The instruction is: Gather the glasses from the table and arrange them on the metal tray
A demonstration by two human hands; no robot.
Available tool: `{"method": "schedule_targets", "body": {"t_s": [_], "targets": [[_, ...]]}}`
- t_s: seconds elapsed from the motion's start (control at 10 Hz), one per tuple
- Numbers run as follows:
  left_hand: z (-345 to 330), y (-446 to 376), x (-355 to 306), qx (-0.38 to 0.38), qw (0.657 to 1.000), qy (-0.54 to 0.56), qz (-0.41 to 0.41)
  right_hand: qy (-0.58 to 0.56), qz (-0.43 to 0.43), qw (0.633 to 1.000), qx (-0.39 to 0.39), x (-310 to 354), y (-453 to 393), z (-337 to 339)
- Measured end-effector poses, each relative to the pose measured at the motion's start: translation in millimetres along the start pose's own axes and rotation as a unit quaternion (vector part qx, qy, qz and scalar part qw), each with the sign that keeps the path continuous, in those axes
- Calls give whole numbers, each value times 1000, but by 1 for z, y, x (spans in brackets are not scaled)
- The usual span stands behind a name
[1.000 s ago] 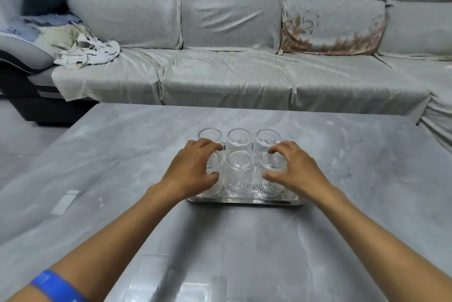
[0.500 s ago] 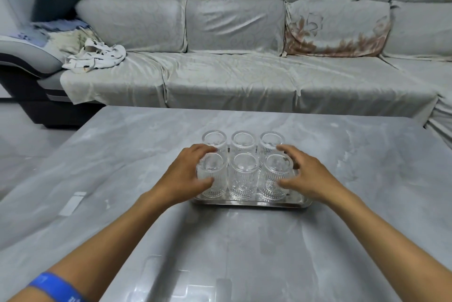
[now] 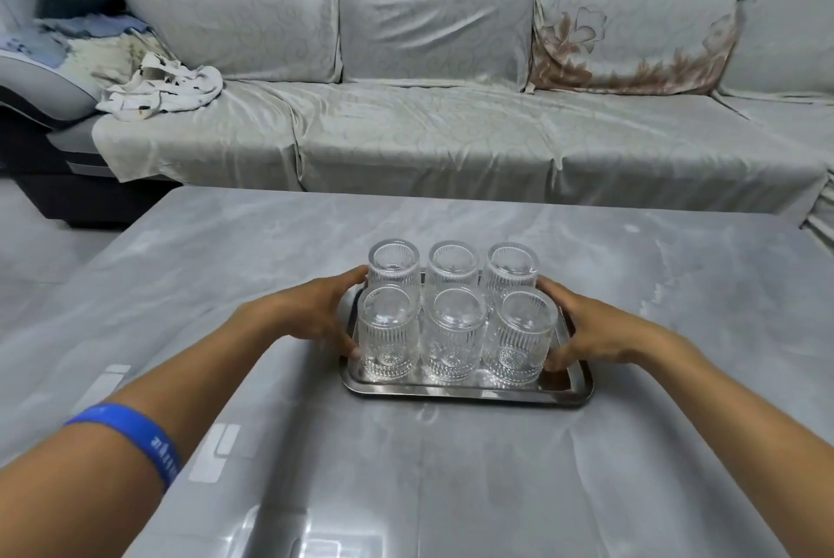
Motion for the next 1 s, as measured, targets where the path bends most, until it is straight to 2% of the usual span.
{"method": "schedule_targets", "body": {"t_s": [0.2,0.3,0.4,0.5,0.6,0.7,0.8,0.9,1.0], "targets": [[1,-6,1,15,999,28,-36,26,7,1000,-13,0,-3,-1],[7,0,-2,29,1000,4,-10,72,-3,997,10,2,2,3],[37,14,-22,-118,993,1,-27,107,-30,988,-110,5,17,44],[47,22,-56,-234,963,47,-124,50,0,972,-228,23,22,72],[32,19,-97,-181,967,-8,-180,79,62,975,-200,60,16,76],[-6,-1,-128,-43,980,-142,-129,225,84,966,-101,103,-11,49],[-11,-16,-125,-22,987,-130,-91,234,77,966,-80,106,-25,38],[-10,-20,-124,-16,988,-119,-97,189,76,977,-69,105,-29,35],[-10,-11,-127,-40,987,-100,-115,168,70,978,-97,106,-21,36]]}}
Point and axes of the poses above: each hand's wrist, its own y-axis away from the middle knuckle, its own z-axis out of the back of the hand, x = y × z, the point moved 2 cm from there along -y, towards the middle knuckle, and after that the axes turned 14 degrees about y, right-handed, at the moved point
